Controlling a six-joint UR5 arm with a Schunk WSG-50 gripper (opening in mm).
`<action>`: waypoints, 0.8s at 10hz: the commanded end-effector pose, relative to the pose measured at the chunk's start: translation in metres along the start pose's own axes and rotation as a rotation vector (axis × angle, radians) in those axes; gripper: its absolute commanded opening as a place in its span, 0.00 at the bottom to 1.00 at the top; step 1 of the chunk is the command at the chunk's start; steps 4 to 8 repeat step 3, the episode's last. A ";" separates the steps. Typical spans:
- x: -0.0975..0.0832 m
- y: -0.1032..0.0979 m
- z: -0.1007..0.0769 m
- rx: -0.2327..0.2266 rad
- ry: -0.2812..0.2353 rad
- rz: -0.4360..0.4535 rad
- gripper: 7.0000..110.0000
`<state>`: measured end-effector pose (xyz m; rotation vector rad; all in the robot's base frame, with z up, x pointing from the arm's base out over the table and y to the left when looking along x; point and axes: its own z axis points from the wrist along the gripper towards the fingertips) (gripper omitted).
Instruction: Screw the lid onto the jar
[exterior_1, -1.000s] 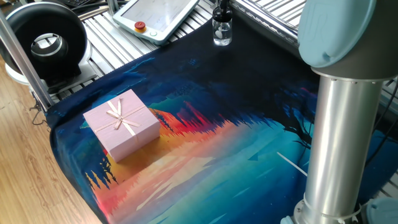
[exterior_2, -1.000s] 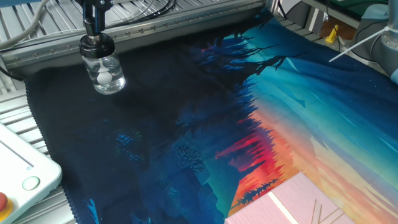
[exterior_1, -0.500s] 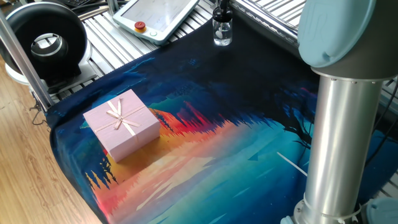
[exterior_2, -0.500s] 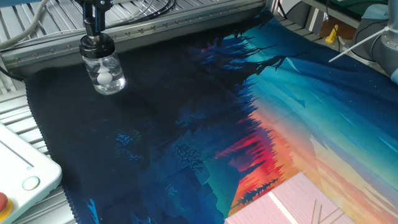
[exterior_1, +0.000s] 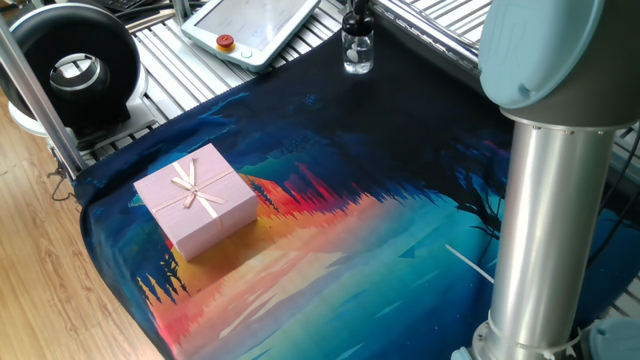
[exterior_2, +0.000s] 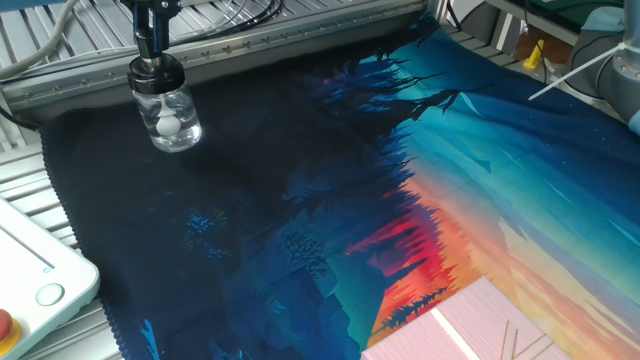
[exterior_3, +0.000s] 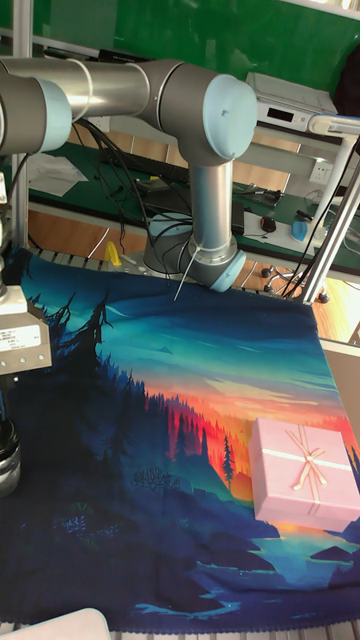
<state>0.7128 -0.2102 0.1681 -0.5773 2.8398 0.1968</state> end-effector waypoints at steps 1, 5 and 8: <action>-0.002 0.001 -0.001 -0.006 -0.010 0.004 0.00; -0.002 0.002 -0.001 -0.006 -0.010 0.005 0.00; -0.002 0.002 -0.001 -0.006 -0.010 0.005 0.00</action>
